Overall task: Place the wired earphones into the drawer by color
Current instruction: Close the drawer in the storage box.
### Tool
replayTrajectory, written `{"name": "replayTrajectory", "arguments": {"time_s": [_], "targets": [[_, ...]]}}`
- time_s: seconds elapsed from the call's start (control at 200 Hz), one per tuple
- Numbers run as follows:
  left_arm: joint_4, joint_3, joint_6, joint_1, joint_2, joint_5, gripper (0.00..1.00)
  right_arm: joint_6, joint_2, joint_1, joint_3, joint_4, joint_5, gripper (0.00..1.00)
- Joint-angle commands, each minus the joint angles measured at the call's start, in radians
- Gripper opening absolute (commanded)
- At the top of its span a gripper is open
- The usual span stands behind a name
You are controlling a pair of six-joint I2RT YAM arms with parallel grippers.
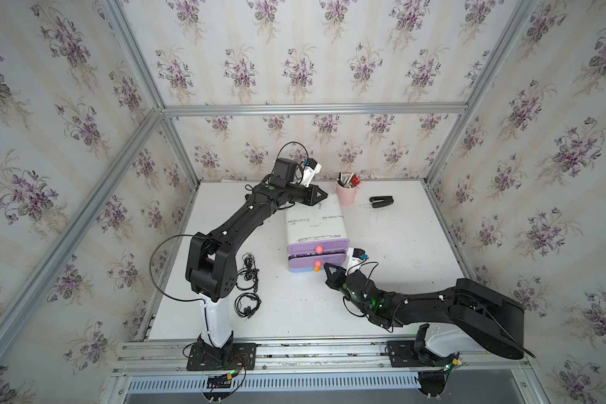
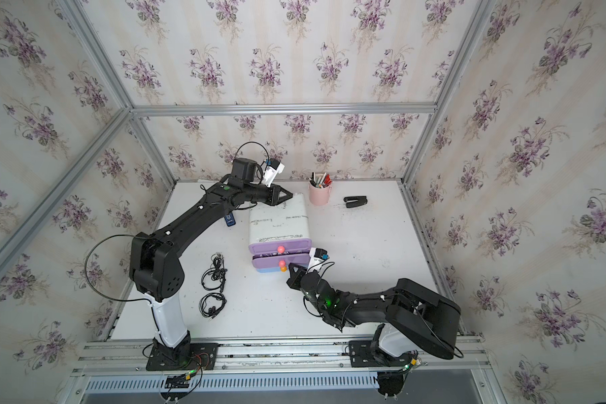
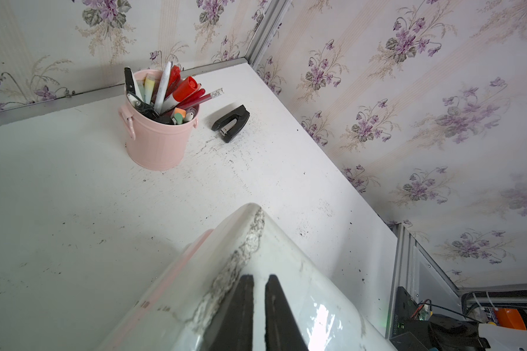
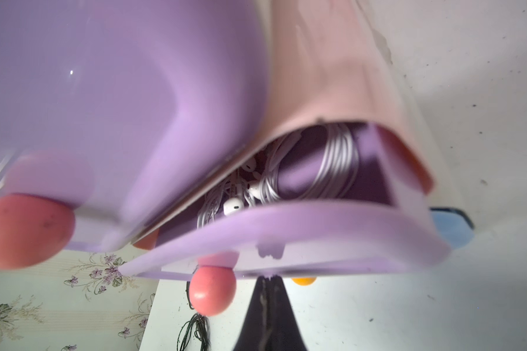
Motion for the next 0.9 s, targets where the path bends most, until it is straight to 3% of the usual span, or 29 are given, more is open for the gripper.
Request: {"name": "replayTrajectory", "arguments": {"time_s": [0.0, 0.155, 0.42, 0.654, 0.899], "targets": [[-0.265, -0.022, -0.007, 0.001, 0.024, -0.059, 0.15, 0.033, 0.022, 0.0, -0.03, 0.212, 0.036, 0.0], [-0.259, -0.018, -0.016, 0.004, 0.022, -0.048, 0.2, 0.017, 0.049, -0.005, -0.016, 0.274, 0.027, 0.0], [-0.246, -0.014, -0.041, 0.014, 0.007, -0.026, 0.39, 0.023, 0.066, -0.023, -0.011, 0.268, 0.032, 0.0], [-0.236, -0.017, -0.056, 0.026, 0.0, -0.005, 0.5, 0.027, 0.083, -0.037, 0.01, 0.23, 0.017, 0.0], [-0.23, -0.013, -0.073, 0.035, -0.021, 0.011, 0.67, 0.047, 0.118, -0.038, -0.007, 0.294, 0.009, 0.0]]}}
